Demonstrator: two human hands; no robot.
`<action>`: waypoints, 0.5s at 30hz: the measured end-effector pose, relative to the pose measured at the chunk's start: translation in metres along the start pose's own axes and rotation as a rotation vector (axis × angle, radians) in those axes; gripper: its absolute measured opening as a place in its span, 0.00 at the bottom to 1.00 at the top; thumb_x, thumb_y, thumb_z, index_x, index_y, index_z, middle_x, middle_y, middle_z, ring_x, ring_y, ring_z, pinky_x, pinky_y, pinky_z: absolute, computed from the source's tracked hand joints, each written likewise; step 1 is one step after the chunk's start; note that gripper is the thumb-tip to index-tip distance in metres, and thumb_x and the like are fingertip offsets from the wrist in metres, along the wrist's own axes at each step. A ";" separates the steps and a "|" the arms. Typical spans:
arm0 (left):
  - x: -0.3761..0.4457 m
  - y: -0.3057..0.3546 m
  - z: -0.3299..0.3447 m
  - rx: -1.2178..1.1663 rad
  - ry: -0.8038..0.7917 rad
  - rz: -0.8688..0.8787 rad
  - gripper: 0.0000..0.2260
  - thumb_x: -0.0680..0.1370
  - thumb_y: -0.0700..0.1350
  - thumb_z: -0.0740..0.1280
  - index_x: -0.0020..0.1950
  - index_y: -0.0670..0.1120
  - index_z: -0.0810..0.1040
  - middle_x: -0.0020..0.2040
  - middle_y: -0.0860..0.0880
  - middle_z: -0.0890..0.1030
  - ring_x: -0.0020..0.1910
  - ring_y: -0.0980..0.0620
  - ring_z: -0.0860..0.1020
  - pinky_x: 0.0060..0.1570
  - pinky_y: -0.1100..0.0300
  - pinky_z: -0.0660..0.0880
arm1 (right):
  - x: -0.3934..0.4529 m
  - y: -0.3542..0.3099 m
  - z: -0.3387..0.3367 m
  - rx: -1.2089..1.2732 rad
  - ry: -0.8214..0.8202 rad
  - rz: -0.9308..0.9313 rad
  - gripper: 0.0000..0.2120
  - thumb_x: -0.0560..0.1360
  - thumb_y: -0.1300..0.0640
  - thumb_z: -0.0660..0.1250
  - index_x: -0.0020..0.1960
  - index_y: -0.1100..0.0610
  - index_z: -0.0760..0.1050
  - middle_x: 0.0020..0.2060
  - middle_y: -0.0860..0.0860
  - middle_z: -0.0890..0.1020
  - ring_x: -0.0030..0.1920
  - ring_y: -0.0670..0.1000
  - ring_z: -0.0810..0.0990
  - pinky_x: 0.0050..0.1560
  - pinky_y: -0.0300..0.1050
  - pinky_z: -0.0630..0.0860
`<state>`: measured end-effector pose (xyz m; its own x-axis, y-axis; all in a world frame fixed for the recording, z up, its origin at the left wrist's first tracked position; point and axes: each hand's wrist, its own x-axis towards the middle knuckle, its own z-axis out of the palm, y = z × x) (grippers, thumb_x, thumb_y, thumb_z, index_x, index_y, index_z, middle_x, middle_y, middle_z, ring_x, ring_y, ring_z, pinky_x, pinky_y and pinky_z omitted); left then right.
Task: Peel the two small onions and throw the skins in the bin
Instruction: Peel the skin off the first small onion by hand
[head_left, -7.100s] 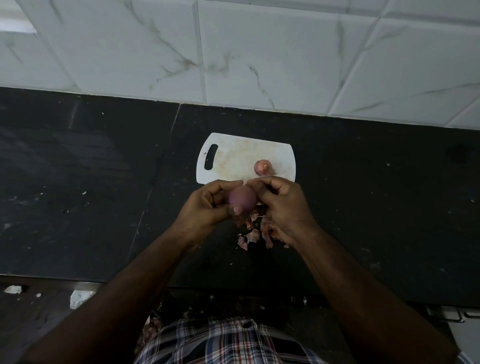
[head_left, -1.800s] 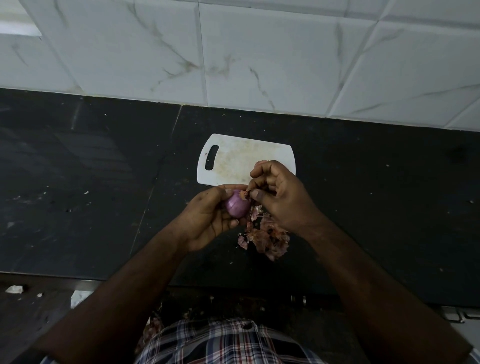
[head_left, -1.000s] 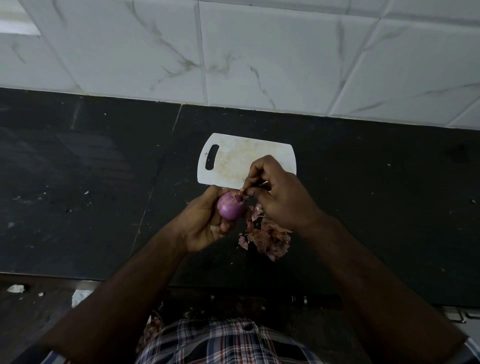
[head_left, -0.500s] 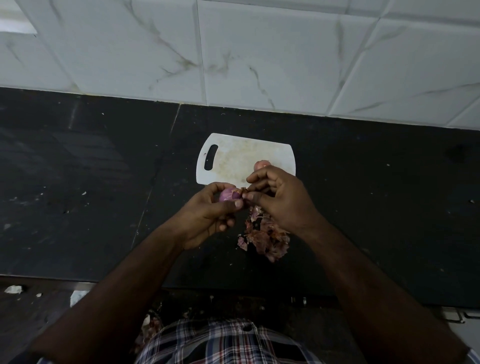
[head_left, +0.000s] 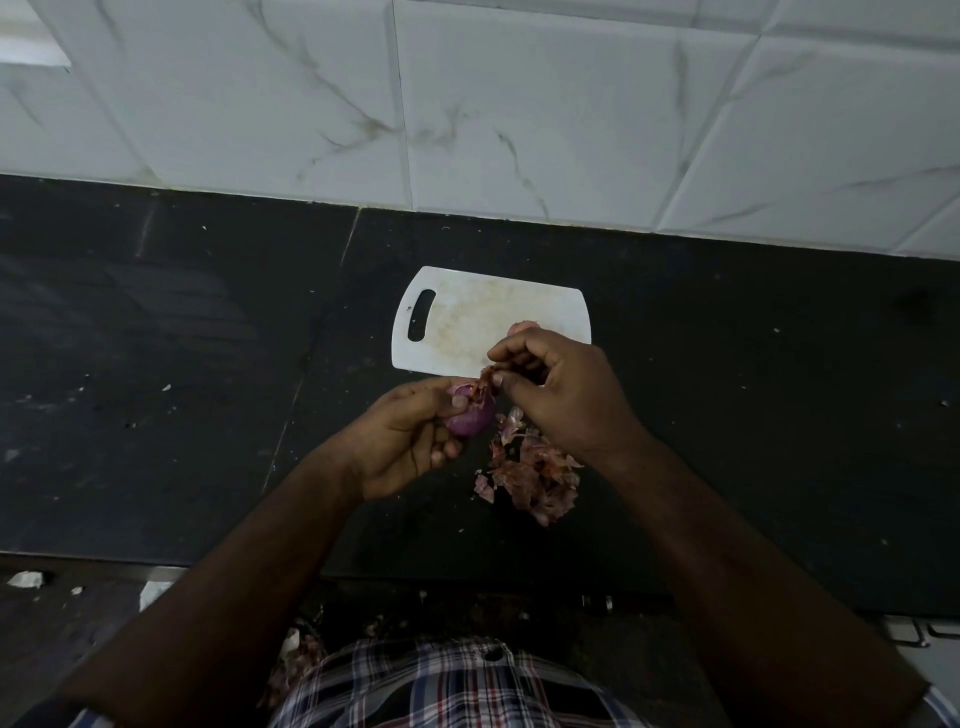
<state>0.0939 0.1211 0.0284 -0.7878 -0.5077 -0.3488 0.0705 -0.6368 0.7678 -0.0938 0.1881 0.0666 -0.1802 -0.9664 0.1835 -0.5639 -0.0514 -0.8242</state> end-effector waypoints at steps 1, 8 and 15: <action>-0.001 0.001 -0.001 0.004 -0.022 -0.004 0.22 0.67 0.44 0.74 0.59 0.40 0.80 0.43 0.43 0.81 0.29 0.53 0.76 0.26 0.67 0.72 | 0.001 0.002 -0.001 -0.030 0.032 -0.004 0.10 0.74 0.66 0.71 0.53 0.56 0.82 0.47 0.48 0.84 0.47 0.38 0.82 0.49 0.29 0.76; -0.004 0.003 -0.006 -0.052 0.025 -0.018 0.19 0.69 0.41 0.72 0.60 0.44 0.76 0.52 0.37 0.81 0.38 0.45 0.83 0.32 0.60 0.80 | 0.002 0.011 -0.018 -0.166 -0.077 0.051 0.10 0.75 0.61 0.72 0.55 0.54 0.84 0.46 0.40 0.81 0.45 0.29 0.78 0.50 0.23 0.71; -0.002 0.003 -0.001 -0.016 0.073 0.013 0.18 0.73 0.40 0.67 0.63 0.43 0.76 0.50 0.40 0.83 0.39 0.46 0.82 0.35 0.60 0.80 | -0.006 0.000 -0.011 0.067 -0.179 0.108 0.18 0.73 0.61 0.74 0.61 0.50 0.81 0.53 0.41 0.83 0.52 0.37 0.81 0.57 0.37 0.77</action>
<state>0.0964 0.1194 0.0303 -0.7400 -0.5565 -0.3779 0.0907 -0.6392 0.7636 -0.1013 0.1967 0.0713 -0.0869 -0.9962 -0.0009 -0.4932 0.0438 -0.8688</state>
